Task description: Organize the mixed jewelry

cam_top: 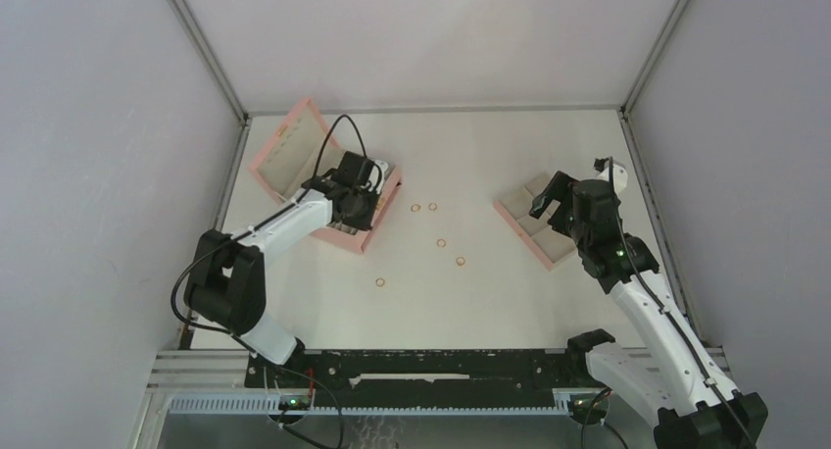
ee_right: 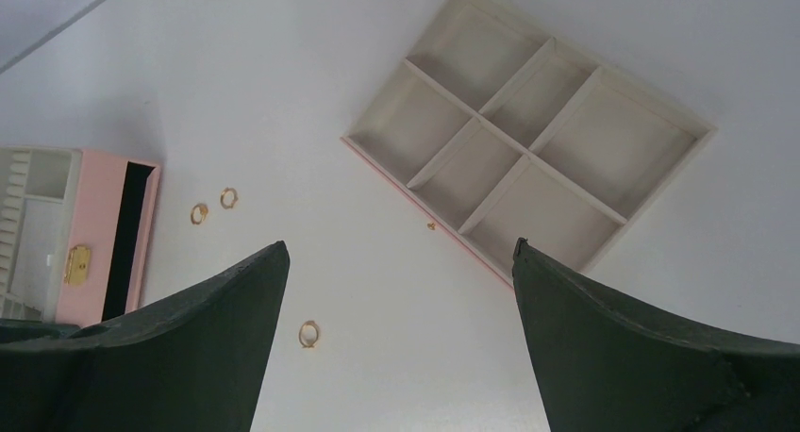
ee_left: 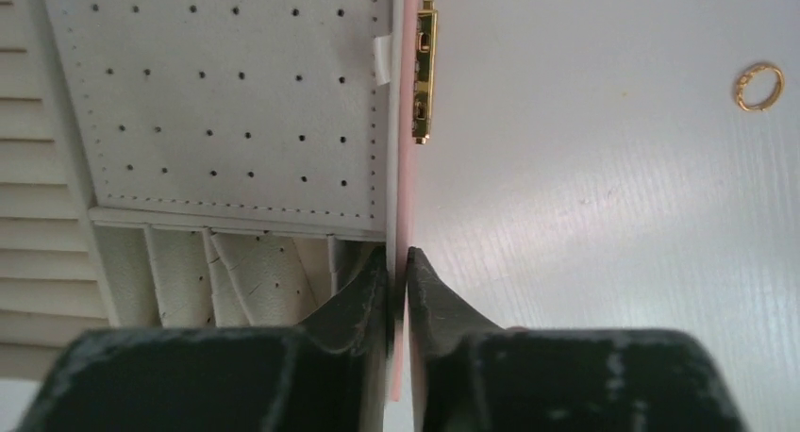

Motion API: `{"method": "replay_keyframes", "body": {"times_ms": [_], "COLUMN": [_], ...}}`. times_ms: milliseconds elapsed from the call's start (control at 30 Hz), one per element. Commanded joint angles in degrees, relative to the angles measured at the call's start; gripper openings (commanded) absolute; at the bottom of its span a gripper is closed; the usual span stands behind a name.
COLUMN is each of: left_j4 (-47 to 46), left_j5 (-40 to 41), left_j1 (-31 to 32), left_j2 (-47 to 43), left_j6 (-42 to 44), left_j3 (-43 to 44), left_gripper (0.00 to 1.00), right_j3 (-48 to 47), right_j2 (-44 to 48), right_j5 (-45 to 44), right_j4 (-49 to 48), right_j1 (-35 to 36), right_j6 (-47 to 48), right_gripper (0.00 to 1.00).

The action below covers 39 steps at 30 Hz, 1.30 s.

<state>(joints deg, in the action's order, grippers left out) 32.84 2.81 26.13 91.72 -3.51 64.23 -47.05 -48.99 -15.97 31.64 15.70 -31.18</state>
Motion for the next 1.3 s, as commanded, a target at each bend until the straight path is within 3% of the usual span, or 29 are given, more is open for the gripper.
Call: {"method": "replay_keyframes", "body": {"times_ms": [0,100,233,333,433,600,833,867,933,1100,1200,1267], "left_j4": [2.14,4.80,7.43,8.02,8.52,10.33,5.60,3.06,2.00,1.71,3.92,5.06], "left_j5": [2.19,1.64,2.05,5.71,6.32,6.69,12.96,9.51,9.92,14.59,18.64,20.46], "left_j1": [0.11,1.12,5.59,12.74,18.01,22.35,23.27,23.25,23.26,23.31,23.18,23.20], "left_j2": [-3.42,-4.86,-9.37,-12.97,-15.42,-20.26,-29.49,-30.36,-30.36,-30.47,-30.53,-31.22], "left_j6": [-2.02,-2.53,-3.57,-5.94,-8.91,-12.52,-25.65,-24.98,-23.36,-23.43,-26.73,-28.92], "left_j3": [1.35,3.01,4.94,6.11,5.80,1.61,-9.69,-11.99,-14.20,-16.74,-14.40,-12.46], "left_gripper": [0.30,0.60,0.71,0.80,0.81,0.80,0.78,0.79,0.81,0.80,0.80,0.80], "right_j3": [-0.15,-0.15,-0.15,-0.15,-0.15,-0.15,1.71,2.30,3.56,6.95,5.96,3.58], "right_j2": [-0.36,-0.53,-0.70,-1.09,-1.39,-1.42,-1.68,-1.46,-0.40,1.43,-0.01,-2.39], "right_j5": [1.88,2.00,4.36,5.52,6.28,15.24,8.57,8.24,9.54,12.56,4.65,4.23], "right_j4": [-1.37,-1.09,-1.35,-1.58,-2.46,-5.24,-7.21,-8.30,-11.06,-18.88,-16.25,-11.76], "right_j1": [-0.44,-0.39,-0.37,0.37,1.97,5.04,15.38,16.70,18.24,19.65,21.53,20.59], "right_j6": [0.71,0.79,2.60,2.36,2.33,6.96,8.58,9.56,10.94,11.47,10.91,8.23], "right_gripper": [0.97,0.97,1.00,1.00,1.00,1.00,1.00,1.00,1.00,1.00,1.00,1.00]}}
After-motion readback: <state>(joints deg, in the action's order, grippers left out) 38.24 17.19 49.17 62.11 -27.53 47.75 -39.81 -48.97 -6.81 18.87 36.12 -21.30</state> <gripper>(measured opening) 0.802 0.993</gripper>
